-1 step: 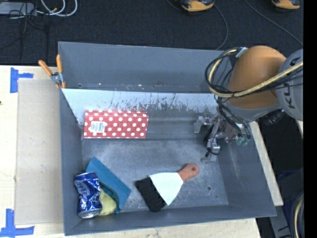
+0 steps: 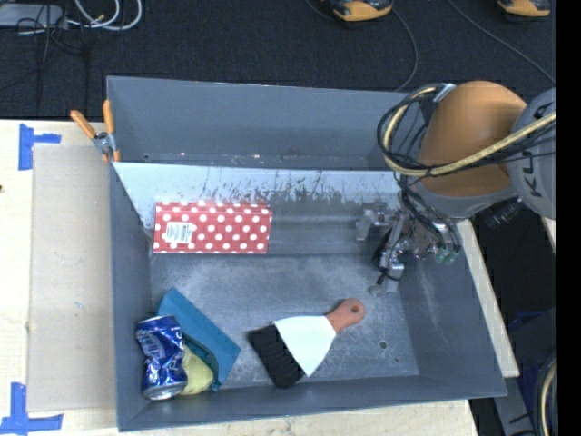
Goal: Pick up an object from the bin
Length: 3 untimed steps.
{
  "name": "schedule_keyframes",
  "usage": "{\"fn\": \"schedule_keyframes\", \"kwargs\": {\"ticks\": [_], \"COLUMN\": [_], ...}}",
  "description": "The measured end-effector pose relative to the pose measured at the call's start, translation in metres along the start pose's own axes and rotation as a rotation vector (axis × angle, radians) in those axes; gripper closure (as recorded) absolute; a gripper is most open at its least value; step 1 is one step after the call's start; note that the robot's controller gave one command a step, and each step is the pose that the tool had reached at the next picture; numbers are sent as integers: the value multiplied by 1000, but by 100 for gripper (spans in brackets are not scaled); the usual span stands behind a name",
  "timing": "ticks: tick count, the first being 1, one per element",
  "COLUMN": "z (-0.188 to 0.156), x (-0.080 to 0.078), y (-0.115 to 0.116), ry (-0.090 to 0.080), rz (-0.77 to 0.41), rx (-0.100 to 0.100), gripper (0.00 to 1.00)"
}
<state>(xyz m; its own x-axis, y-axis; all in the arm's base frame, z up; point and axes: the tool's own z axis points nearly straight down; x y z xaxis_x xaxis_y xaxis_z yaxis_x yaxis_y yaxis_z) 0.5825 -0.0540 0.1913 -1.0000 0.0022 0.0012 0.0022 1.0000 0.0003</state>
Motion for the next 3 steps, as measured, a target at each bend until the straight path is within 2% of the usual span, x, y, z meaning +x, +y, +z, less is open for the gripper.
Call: {"fn": "schedule_keyframes", "kwargs": {"ticks": [1, 2, 3], "z": [34, 100, 122], "x": [23, 35, 66], "y": [5, 55, 59], "ry": [-2, -2, 3], "rz": [-82, -247, -145], "rx": [0, 1, -6], "gripper": [0, 0, 0]}}
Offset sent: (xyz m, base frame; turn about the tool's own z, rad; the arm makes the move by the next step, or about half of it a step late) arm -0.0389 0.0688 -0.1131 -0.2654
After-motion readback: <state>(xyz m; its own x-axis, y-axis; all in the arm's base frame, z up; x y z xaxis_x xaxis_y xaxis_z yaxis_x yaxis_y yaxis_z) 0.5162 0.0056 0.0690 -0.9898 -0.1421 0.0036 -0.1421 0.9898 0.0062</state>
